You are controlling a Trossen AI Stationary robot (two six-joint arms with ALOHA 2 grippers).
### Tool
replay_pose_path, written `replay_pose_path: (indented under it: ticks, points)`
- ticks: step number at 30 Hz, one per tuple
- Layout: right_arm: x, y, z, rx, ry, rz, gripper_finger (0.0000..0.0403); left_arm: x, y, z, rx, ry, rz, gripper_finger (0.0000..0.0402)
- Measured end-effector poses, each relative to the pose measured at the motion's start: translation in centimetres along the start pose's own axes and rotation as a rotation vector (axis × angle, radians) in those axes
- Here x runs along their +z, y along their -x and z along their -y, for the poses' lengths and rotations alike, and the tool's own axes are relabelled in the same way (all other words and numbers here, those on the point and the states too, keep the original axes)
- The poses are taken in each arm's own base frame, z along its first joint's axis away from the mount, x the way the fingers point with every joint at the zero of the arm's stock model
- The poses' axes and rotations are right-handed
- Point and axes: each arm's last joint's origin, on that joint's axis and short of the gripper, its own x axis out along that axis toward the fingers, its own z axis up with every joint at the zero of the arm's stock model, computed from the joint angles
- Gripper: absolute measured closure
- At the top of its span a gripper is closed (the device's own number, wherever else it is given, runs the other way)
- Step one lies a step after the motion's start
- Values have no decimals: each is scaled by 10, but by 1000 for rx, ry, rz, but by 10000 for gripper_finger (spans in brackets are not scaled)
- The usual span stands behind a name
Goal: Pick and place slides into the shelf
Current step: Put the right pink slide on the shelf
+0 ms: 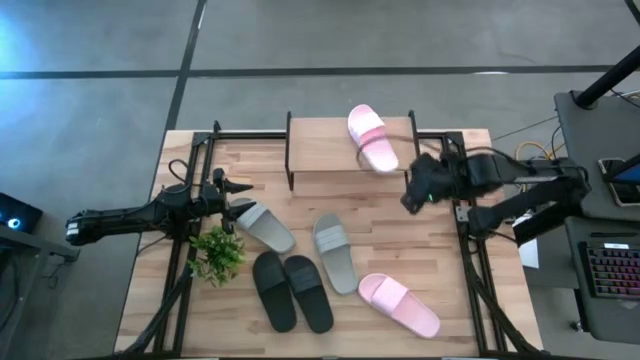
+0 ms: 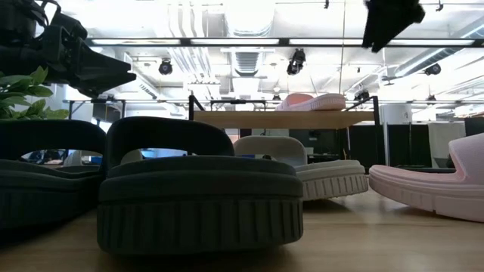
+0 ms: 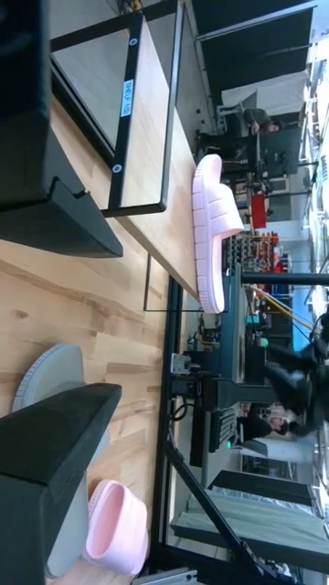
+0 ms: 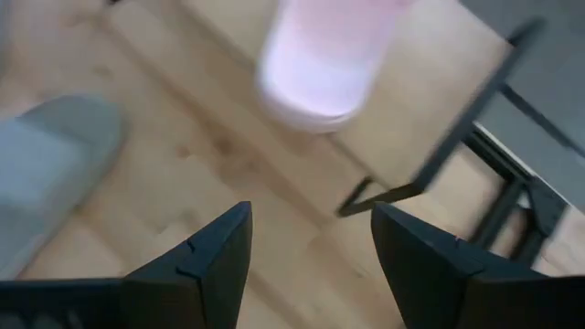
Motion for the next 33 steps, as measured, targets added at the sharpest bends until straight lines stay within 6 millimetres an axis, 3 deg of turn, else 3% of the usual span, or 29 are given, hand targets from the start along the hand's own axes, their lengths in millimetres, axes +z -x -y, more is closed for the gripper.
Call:
replay_pose_path:
  ticks: [4, 9, 14, 23, 33]
  points:
    - [20, -17, 24, -22, -116, -44, 227, 0, 0, 0, 0, 0, 0, 178]
    - [44, -33, 54, -22, -216, -2, 313, 0, 0, 0, 0, 0, 0, 178]
    - [58, -49, 68, -37, -241, 7, 384, 0, 0, 0, 0, 0, 0, 178]
    - [81, -105, 64, -93, -233, -140, 390, 0, 0, 0, 0, 0, 0, 178]
    - [106, -146, 67, -133, -191, -213, 390, 0, 0, 0, 0, 0, 0, 178]
